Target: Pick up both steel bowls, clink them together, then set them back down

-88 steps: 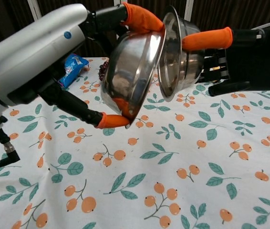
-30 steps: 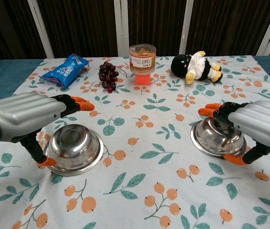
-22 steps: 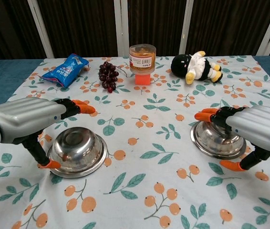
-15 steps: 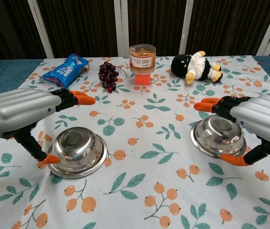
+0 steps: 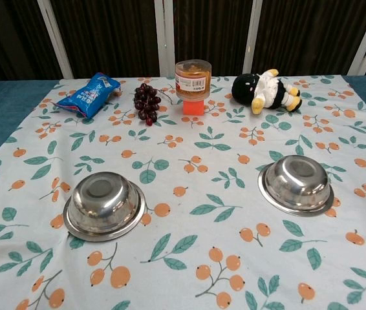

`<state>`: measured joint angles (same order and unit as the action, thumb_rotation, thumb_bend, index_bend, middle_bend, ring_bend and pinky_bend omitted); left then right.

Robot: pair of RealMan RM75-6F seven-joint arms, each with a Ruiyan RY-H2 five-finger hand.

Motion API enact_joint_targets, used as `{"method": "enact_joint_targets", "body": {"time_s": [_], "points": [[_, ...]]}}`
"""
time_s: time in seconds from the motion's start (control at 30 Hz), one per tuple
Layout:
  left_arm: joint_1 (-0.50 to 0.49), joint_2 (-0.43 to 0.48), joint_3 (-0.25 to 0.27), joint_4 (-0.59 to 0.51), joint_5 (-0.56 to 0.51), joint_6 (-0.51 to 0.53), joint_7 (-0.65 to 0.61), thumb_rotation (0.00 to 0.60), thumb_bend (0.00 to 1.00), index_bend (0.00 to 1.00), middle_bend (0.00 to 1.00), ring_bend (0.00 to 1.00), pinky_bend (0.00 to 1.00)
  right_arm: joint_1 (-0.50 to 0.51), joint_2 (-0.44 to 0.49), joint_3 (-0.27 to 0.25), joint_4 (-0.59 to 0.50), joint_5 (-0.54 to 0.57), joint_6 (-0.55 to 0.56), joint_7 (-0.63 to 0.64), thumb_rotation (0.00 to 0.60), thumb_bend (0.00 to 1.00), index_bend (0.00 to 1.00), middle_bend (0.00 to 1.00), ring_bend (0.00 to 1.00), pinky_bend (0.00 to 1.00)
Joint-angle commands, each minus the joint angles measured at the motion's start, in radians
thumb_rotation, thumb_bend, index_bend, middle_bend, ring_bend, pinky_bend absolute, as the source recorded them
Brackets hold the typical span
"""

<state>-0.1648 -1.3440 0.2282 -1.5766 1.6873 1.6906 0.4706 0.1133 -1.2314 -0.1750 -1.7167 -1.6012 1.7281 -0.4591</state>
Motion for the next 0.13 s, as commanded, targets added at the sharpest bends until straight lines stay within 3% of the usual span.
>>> {"method": "enact_joint_targets", "body": {"time_s": [0.03, 0.13], "points": [[0.048, 0.037, -0.007, 0.013, -0.036, 0.017, -0.066, 0.600, 0.03, 0.00, 0.00, 0.00, 0.11, -0.077, 0.051, -0.001, 0.077, 0.018, 0.069, 0.119, 0.587, 0.35, 0.00, 0.00, 0.00, 0.00], [0.056, 0.046, -0.018, 0.012, -0.022, 0.018, -0.070, 0.600, 0.04, 0.00, 0.00, 0.00, 0.11, -0.096, 0.066, 0.009, 0.089, 0.005, 0.080, 0.174, 0.587, 0.35, 0.00, 0.00, 0.00, 0.00]]}}
